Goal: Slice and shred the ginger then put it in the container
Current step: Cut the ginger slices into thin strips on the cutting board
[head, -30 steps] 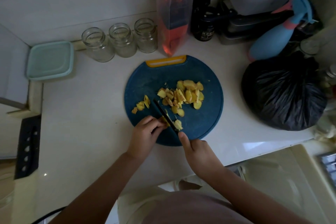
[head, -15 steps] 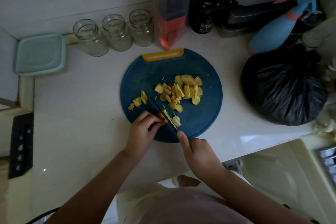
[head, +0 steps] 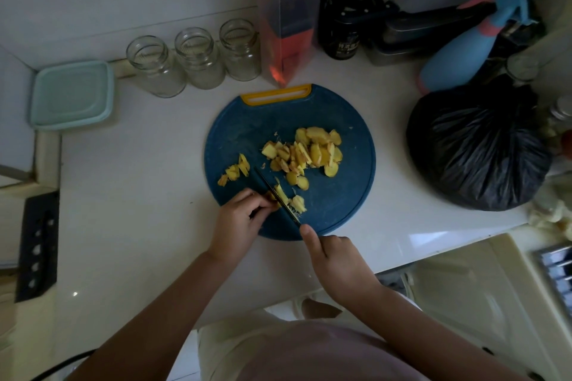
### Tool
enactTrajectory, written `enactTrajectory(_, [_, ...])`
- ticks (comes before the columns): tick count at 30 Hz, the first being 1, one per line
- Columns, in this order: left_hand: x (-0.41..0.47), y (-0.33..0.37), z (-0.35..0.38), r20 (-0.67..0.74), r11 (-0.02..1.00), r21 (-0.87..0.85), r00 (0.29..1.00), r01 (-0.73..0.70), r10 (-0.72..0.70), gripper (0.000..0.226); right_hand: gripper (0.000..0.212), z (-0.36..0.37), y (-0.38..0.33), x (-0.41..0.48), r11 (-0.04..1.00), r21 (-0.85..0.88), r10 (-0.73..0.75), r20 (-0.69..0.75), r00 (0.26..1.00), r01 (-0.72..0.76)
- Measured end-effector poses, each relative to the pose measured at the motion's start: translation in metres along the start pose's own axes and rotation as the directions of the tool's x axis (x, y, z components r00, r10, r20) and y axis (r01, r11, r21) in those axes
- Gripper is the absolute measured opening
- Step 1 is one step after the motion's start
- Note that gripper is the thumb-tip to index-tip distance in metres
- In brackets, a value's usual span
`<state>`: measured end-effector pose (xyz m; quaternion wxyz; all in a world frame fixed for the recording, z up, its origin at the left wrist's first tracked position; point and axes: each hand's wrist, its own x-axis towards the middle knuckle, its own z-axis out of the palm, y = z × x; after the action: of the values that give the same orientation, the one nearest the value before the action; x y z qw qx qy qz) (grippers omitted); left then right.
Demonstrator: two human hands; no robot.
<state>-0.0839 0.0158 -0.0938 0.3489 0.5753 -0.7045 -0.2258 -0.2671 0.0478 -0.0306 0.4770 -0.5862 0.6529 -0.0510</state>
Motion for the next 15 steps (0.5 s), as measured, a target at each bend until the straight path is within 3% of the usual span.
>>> enactTrajectory(4, [-0.001, 0.000, -0.001, -0.014, 1.000, -0.004, 1.000, 0.015, -0.015, 0.010, 0.062, 0.004, -0.002, -0.001, 1.000, -0.028, 0.010, 0.001, 1.000, -0.010])
enactTrajectory(9, [0.000, 0.001, 0.001, -0.060, 0.999, -0.011, 0.997, 0.053, -0.054, 0.027, 0.061, 0.013, -0.007, -0.004, 0.980, -0.196, 0.010, -0.030, 0.999, -0.016])
enactTrajectory(15, [-0.001, 0.001, 0.001, -0.067, 0.998, -0.036, 0.996, 0.060, -0.062, 0.026, 0.059, 0.017, -0.011, -0.002, 0.973, -0.224, 0.048, -0.022, 0.999, -0.052])
